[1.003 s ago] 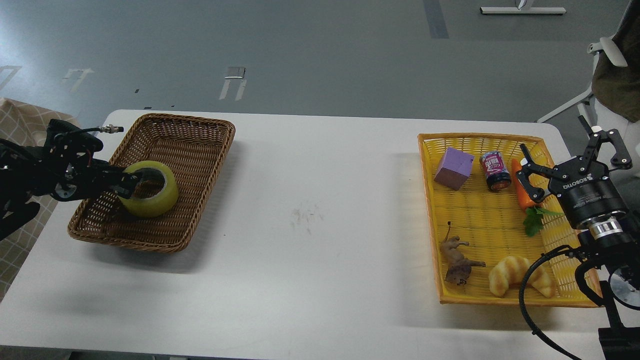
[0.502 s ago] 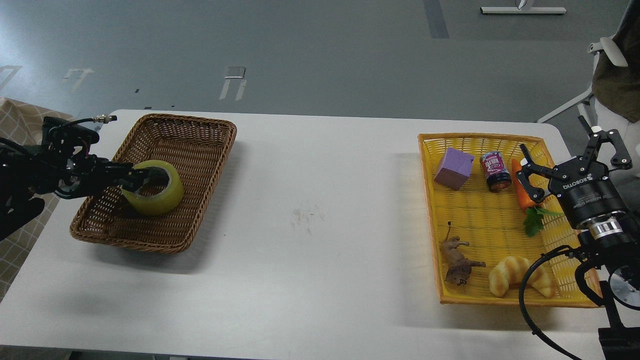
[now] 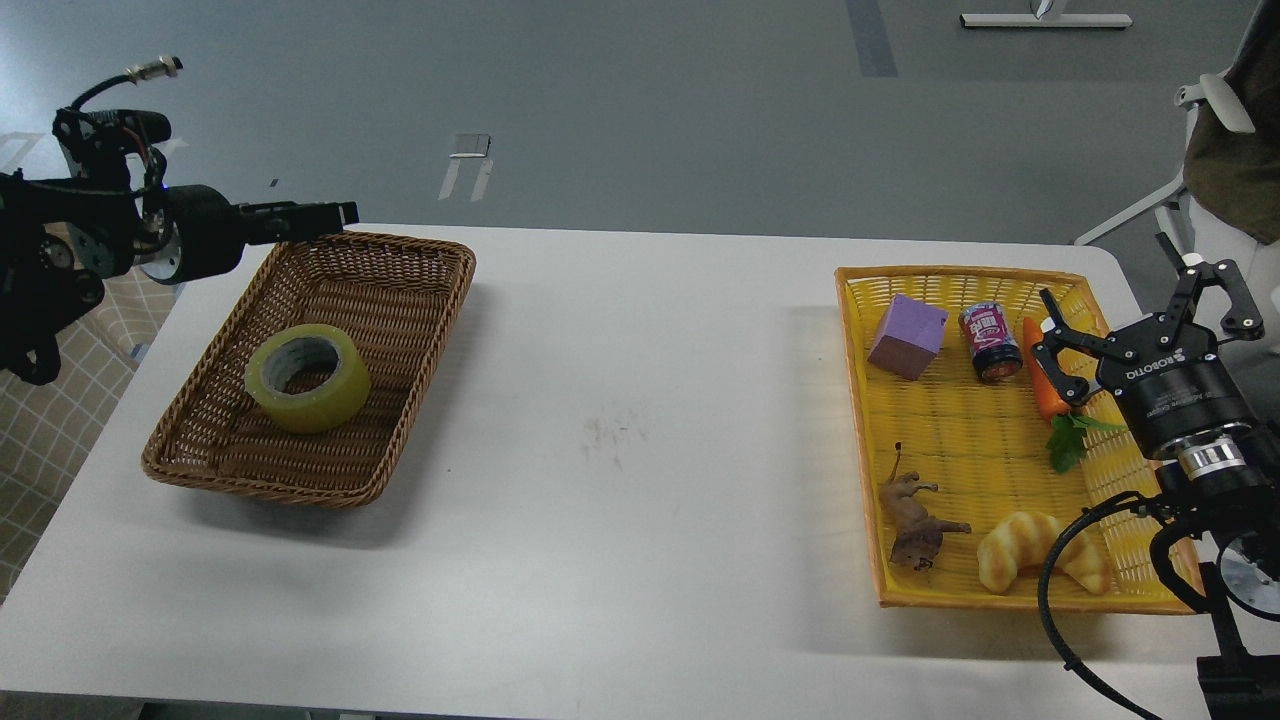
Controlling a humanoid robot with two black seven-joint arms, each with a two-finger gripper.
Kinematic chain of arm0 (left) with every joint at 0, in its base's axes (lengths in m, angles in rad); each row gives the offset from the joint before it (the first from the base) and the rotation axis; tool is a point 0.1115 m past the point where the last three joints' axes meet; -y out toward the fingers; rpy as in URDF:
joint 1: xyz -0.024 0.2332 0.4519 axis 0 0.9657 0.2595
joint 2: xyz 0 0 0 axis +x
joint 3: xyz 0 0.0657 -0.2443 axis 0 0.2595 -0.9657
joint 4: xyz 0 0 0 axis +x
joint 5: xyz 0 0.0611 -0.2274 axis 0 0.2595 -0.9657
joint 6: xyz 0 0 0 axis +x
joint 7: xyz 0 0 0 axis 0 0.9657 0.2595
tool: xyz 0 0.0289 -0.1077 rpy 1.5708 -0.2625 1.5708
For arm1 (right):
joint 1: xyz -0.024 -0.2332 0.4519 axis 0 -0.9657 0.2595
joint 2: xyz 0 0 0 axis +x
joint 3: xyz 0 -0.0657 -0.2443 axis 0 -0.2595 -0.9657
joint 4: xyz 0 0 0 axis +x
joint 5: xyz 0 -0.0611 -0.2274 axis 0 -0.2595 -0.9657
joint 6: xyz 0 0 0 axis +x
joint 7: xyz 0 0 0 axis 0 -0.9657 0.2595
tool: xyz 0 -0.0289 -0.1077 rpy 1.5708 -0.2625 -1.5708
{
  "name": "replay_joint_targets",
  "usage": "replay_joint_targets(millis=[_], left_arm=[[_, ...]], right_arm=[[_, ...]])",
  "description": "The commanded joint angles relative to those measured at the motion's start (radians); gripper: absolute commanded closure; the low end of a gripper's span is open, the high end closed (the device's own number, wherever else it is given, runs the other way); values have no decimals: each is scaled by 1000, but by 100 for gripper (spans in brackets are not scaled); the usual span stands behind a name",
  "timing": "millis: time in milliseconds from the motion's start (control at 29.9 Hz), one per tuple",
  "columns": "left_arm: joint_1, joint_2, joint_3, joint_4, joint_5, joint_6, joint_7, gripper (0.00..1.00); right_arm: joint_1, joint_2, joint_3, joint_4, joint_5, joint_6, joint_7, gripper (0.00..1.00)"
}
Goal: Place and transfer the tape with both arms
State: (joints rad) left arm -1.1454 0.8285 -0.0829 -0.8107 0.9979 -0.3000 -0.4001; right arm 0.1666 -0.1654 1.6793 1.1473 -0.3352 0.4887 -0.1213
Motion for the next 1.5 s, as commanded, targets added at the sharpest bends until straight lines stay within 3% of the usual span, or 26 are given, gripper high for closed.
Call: replay_joint_targets(millis=[0,167,368,736,970,1471], left_arm=[[-66,-9,-8,8,-369,-7,4,2],[-80,-69,-11,7,-645,-10,0,2],[-21,-186,-93,-13,-677,-10,-31,2],[148,-285,-313,-254,-677,-10,-40,2],[334,-338,-533,-376,-677,-30,-39,2],[483,-445,-661,-394,-677,-30,-29,2]], right_arm=[[22,-6,0,0,-4,0,-1,0],[97,-16,-1,-21,-8,0,-9,0],[214,-39,-58,-98,-27,0,-12,0],[352,-48,-145,-164,-28,0,-12,0],[422,-39,-150,-185,-28,0,-11,0],[421,46,-222,-193,-25,0,-9,0]])
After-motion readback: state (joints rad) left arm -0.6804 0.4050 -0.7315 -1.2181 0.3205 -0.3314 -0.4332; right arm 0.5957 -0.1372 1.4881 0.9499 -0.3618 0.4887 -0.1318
